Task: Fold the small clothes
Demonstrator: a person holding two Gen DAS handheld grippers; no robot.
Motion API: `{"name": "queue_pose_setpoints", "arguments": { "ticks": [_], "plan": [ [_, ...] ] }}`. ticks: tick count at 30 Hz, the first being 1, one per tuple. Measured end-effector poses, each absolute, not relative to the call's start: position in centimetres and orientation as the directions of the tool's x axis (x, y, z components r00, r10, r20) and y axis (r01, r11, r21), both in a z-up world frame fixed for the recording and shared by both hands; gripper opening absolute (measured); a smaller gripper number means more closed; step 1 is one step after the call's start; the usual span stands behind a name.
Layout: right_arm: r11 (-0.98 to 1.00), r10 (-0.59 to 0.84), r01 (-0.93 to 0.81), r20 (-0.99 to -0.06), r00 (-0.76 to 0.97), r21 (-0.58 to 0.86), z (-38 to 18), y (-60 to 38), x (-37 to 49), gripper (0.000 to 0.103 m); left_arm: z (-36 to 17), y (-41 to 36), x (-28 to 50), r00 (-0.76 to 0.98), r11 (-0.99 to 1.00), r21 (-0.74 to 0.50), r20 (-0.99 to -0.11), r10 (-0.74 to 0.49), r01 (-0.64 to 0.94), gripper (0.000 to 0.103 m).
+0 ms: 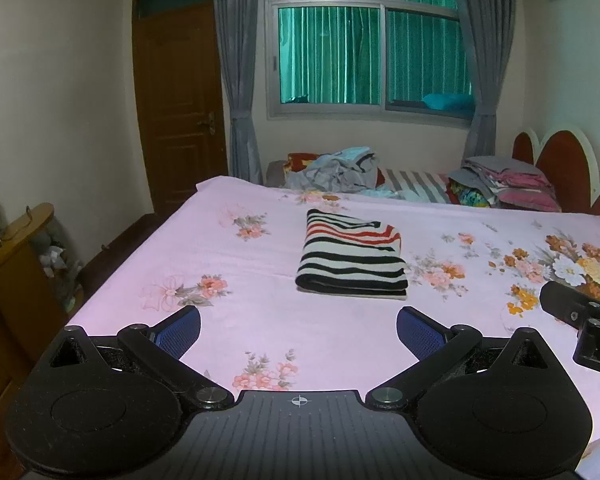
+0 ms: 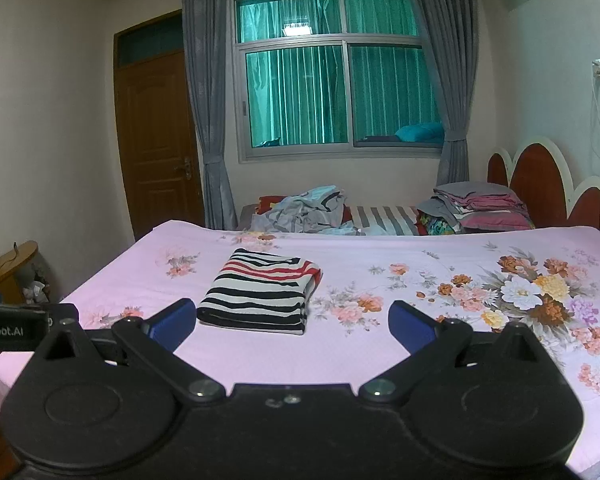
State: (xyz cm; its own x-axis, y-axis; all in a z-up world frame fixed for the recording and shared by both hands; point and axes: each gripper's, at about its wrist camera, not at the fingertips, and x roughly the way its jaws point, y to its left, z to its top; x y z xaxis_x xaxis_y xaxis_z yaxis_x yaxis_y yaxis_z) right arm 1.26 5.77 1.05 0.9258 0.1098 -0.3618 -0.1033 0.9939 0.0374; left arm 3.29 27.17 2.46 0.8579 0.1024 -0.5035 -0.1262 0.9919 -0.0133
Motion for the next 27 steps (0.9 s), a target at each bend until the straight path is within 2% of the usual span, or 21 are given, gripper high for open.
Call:
{"name": "queue_pose_setpoints", "arguments": {
  "ticks": [27],
  "plan": [
    [0.993,0.117,-0.109,-0.373,0.92,0.043,0.8,5.8,2.4,0.103,2.4,26.3,3.9,0.857,0.992,-0.016,-0.504,0.103,-0.129,0.103]
  ]
}}
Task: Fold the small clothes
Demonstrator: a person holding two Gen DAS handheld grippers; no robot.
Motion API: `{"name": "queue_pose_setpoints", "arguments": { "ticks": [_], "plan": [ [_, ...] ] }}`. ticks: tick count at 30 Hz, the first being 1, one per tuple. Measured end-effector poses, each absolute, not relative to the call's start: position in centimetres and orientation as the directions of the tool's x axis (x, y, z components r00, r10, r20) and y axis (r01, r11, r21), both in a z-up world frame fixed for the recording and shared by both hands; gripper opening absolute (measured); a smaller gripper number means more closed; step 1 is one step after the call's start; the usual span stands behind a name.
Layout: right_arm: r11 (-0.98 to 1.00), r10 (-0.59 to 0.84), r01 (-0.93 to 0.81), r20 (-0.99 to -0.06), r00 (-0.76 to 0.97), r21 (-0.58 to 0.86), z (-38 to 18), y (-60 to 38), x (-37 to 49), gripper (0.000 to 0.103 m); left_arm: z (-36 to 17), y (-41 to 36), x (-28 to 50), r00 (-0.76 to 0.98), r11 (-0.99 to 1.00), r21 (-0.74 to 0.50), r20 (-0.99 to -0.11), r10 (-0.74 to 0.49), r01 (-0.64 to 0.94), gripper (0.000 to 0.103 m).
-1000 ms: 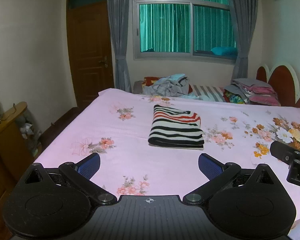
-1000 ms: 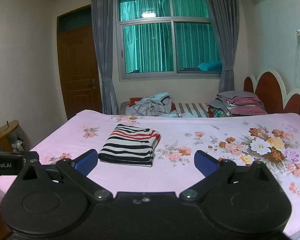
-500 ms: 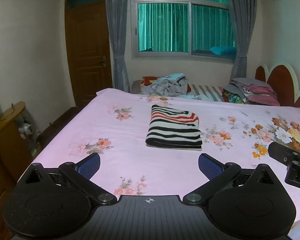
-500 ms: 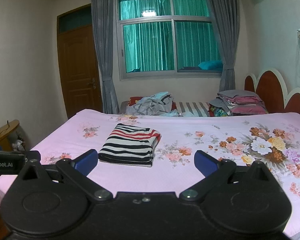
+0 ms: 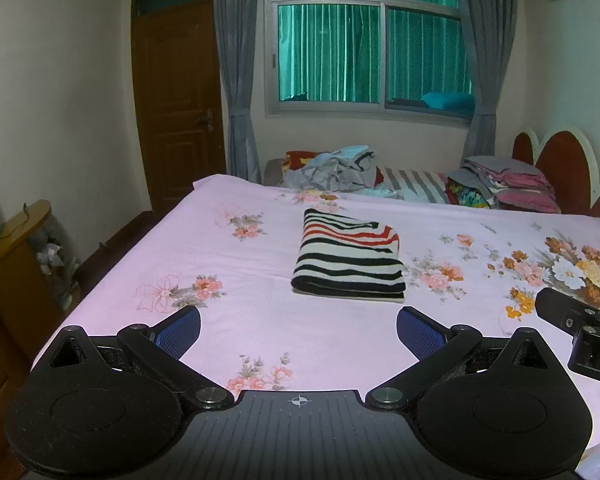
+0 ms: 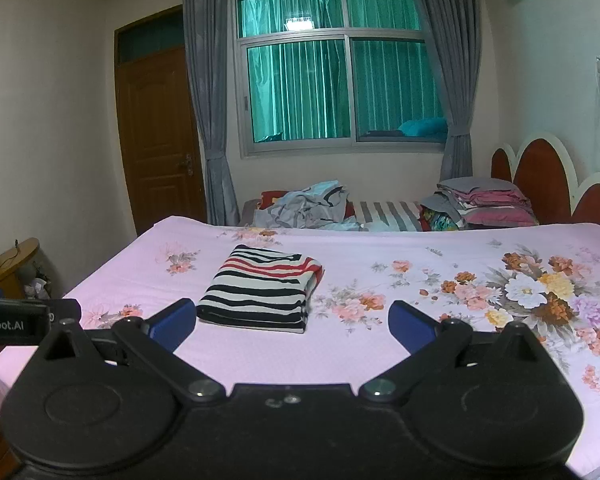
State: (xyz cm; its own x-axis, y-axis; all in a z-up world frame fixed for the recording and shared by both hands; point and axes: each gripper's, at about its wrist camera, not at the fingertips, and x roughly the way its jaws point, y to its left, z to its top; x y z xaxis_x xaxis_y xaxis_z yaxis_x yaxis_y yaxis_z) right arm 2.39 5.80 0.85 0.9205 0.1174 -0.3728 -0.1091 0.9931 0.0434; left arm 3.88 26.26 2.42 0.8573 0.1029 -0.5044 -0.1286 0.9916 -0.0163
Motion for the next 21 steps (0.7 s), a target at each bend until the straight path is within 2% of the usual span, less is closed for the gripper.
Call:
{"name": "queue_pose_setpoints", "arguments": {
  "ticks": [14,21],
  "plan": [
    [0.994,0.11,-0.094,-0.404,0.908,0.057,0.0,5.0,4.6,0.103,1.5,25.9,6.7,0.837,0.993,-0.044,-0.542,0.071,-0.113,0.103],
    [0.995,0.101,-0.08,-0.432,0.896,0.067,-1.1,4.2,7.3,0.103,1.1,25.6,9.2,0.877,0.991,-0.005,-0.466,0.116,-0.134,0.103]
  ]
}}
